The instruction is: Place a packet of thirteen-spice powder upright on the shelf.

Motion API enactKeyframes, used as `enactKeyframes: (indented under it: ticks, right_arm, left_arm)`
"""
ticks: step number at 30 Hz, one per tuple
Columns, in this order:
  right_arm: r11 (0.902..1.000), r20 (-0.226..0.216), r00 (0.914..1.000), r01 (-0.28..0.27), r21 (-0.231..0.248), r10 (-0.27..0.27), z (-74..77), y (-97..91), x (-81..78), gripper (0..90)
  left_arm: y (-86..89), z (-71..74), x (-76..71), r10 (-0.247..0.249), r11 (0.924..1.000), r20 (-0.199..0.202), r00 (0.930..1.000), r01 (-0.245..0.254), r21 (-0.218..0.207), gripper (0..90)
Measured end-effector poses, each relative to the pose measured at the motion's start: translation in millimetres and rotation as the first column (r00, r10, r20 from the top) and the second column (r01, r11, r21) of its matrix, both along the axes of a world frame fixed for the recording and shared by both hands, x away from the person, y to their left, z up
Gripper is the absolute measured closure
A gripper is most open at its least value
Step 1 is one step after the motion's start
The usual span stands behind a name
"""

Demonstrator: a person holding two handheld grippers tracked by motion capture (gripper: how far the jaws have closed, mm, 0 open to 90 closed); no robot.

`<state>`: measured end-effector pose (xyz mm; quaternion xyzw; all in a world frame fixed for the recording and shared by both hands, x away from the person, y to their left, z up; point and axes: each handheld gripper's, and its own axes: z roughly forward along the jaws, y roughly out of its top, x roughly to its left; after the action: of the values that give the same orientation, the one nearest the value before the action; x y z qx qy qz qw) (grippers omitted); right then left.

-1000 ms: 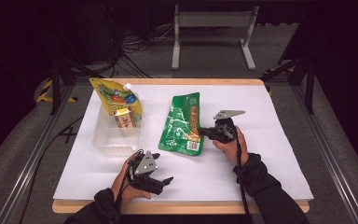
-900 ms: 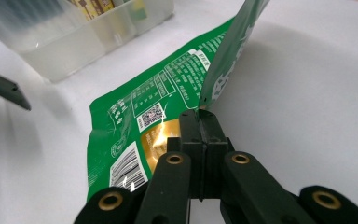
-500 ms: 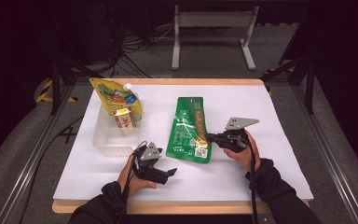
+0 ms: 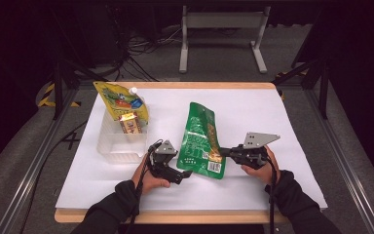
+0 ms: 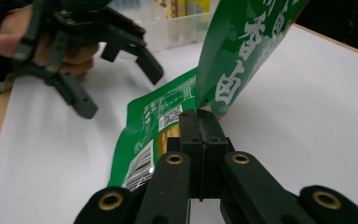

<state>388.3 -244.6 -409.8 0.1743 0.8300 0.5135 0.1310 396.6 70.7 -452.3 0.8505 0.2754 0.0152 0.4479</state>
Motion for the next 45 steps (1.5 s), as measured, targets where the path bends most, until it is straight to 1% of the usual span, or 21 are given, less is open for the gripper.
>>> enactKeyframes:
  ticks: [3,6,8,10,12,14,15,18,20,21,23,25,26,27,30,33,36,38,39,44,45]
  right_arm:
    - [0.9996,0.027,0.9993,-0.025,-0.009,0.026,1.4,-0.3,-4.5,90.0]
    - [0.9987,0.055,0.9973,-0.049,-0.016,0.049,3.5,0.8,-8.9,90.0]
    - [0.9981,0.068,0.996,-0.057,-0.023,0.059,4.7,1.5,-10.4,90.0]
    - [0.9977,0.077,0.9951,-0.061,-0.031,0.063,5.4,2.1,-11.9,90.0]
    - [0.997,0.085,0.9938,-0.069,-0.035,0.072,5.9,2.9,-13.2,90.0]
    - [0.9967,0.089,0.9934,-0.068,-0.045,0.072,6.3,3.1,-14.0,90.0]
    - [0.9962,0.092,0.9929,-0.071,-0.051,0.075,6.1,3.2,-14.3,90.0]
    - [0.9957,0.099,0.9923,-0.067,-0.064,0.073,4.9,2.8,-14.8,90.0]
    - [0.996,0.108,0.992,-0.059,-0.068,0.066,4.5,2.0,-14.7,90.0]
    - [0.9961,0.111,0.9916,-0.06,-0.064,0.067,5.0,1.1,-14.5,90.0]
    - [0.9967,0.117,0.9914,-0.051,-0.064,0.058,6.4,-0.4,-14.8,90.0]
    - [0.9974,0.121,0.9913,-0.045,-0.056,0.051,7.6,-3.2,-14.6,90.0]
    - [0.9976,0.12,0.9914,-0.045,-0.053,0.051,7.6,-4.0,-14.5,90.0]
    - [0.9972,0.121,0.991,-0.05,-0.056,0.056,7.4,-4.0,-14.4,90.0]
    - [0.9968,0.119,0.9911,-0.052,-0.061,0.059,7.1,-4.0,-13.9,88.6]
    - [0.9975,0.108,0.9931,-0.039,-0.059,0.045,6.4,-5.0,-12.6,77.7]
    - [0.9991,0.092,0.9952,-0.03,-0.03,0.033,7.9,-5.6,-10.1,71.2]
    - [0.9993,0.085,0.9959,-0.032,-0.021,0.033,10.9,-4.0,-9.3,68.4]
    - [0.9997,0.084,0.9962,-0.021,-0.013,0.022,12.9,-2.5,-8.9,61.0]
    - [0.9977,0.051,0.9987,0.005,0.068,-0.009,23.0,1.3,-6.4,70.2]
    - [0.9969,0.05,0.9985,0.015,0.077,-0.019,24.1,1.9,-6.1,74.3]
  left_arm:
    - [-2.1,-0.4,5.5,-0.019,0.9997,0.002,0.9998,0.019,0.017,2.8]
    - [-4.0,-1.7,10.5,-0.04,0.9992,-0.019,0.999,0.04,0.006,3.0]
    - [-5.9,-2.4,13.6,-0.079,0.9969,-0.045,0.9959,0.079,0.0,5.5]
    - [-6.7,-2.0,13.6,-0.089,0.996,-0.031,0.9955,0.089,0.007,9.4]
    - [-7.3,-1.6,14.6,-0.09,0.9959,-0.036,0.9953,0.09,-0.015,10.9]
    - [-6.2,0.0,14.0,-0.086,0.9963,-0.009,0.9963,0.086,-0.005,15.5]
    - [-4.2,1.1,14.4,-0.086,0.996,-0.009,0.9962,0.086,-0.021,18.0]
    - [0.8,5.0,13.0,-0.09,0.9949,0.024,0.9956,0.091,-0.043,31.6]
    - [3.7,7.1,11.8,-0.091,0.9947,0.058,0.9942,0.093,-0.043,47.1]
    - [4.9,7.5,10.7,-0.091,0.9945,0.063,0.9938,0.094,-0.047,58.3]
    - [6.8,7.1,7.1,-0.088,0.9957,0.103,0.9908,0.09,-0.021,75.7]
    - [6.5,6.6,2.0,-0.094,0.9952,0.134,0.9865,0.097,-0.015,81.7]
    - [6.5,6.6,2.0,-0.094,0.9952,0.134,0.9865,0.097,-0.015,83.9]
    - [4.4,8.9,-3.2,-0.097,0.9953,0.172,0.9803,0.096,0.011,86.2]
    - [4.7,10.4,-7.8,-0.089,0.996,0.206,0.9745,0.088,0.014,88.4]
    - [7.4,13.1,-12.0,-0.091,0.9958,0.246,0.965,0.089,0.018,90.0]
    - [5.1,17.9,-19.0,-0.101,0.9948,0.301,0.9484,0.091,0.046,90.0]
    - [4.1,18.1,-21.9,-0.099,0.9949,0.314,0.9444,0.088,0.049,90.0]
    - [4.0,18.3,-23.0,-0.102,0.9946,0.323,0.9409,0.09,0.051,90.0]
    - [2.8,19.9,-29.0,-0.113,0.9929,0.36,0.9262,0.092,0.075,89.9]
    - [2.3,20.0,-30.6,-0.117,0.9923,0.375,0.9196,0.092,0.083,89.7]
